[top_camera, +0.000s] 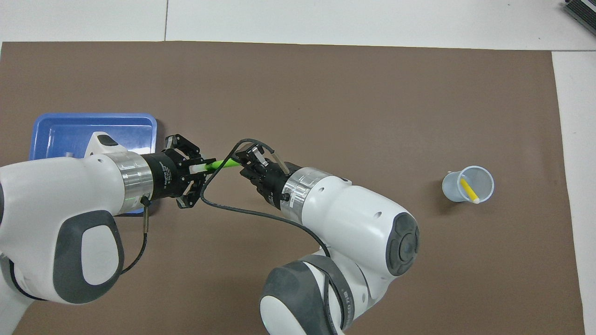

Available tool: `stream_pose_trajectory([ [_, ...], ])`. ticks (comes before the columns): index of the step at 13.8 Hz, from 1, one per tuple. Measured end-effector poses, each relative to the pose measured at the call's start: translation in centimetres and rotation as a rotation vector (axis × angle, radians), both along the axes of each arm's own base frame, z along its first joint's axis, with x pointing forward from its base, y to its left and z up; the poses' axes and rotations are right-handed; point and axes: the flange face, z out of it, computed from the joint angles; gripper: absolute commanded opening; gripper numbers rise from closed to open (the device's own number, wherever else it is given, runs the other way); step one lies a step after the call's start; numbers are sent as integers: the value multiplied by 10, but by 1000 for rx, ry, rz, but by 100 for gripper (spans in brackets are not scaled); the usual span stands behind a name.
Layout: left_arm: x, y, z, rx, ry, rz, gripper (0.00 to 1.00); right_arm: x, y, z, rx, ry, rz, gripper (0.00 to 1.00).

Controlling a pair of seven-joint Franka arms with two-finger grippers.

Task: Transfer and insert pens with both arms
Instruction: 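Close the right gripper on the green pen's free end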

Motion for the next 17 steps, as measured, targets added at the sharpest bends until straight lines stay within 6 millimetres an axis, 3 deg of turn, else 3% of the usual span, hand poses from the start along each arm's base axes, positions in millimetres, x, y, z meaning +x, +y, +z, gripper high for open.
stream_pose_trajectory([
  [3, -1, 0, 1, -1, -1, 0, 0, 1, -1, 3, 8, -24, -17, 28],
  [5, -1, 0, 2, -2, -2, 2, 0, 1, 0, 3, 8, -25, -16, 0],
  [11, -2, 2, 3, -2, -4, 5, 0, 1, 0, 1, 7, -23, -17, 0],
  [12, -2, 2, 3, -2, -4, 5, 42, 1, 0, 1, 6, -23, -17, 0],
  [13, -2, 2, 3, -2, -5, 6, 56, 1, 0, 1, 6, -23, -17, 0],
  [14, -2, 2, 4, -3, -7, 8, 64, 1, 0, 1, 6, -22, -17, 0],
  [17, -3, 2, 7, -5, -11, 10, 65, 2, -1, -2, -13, -40, 9, 0],
])
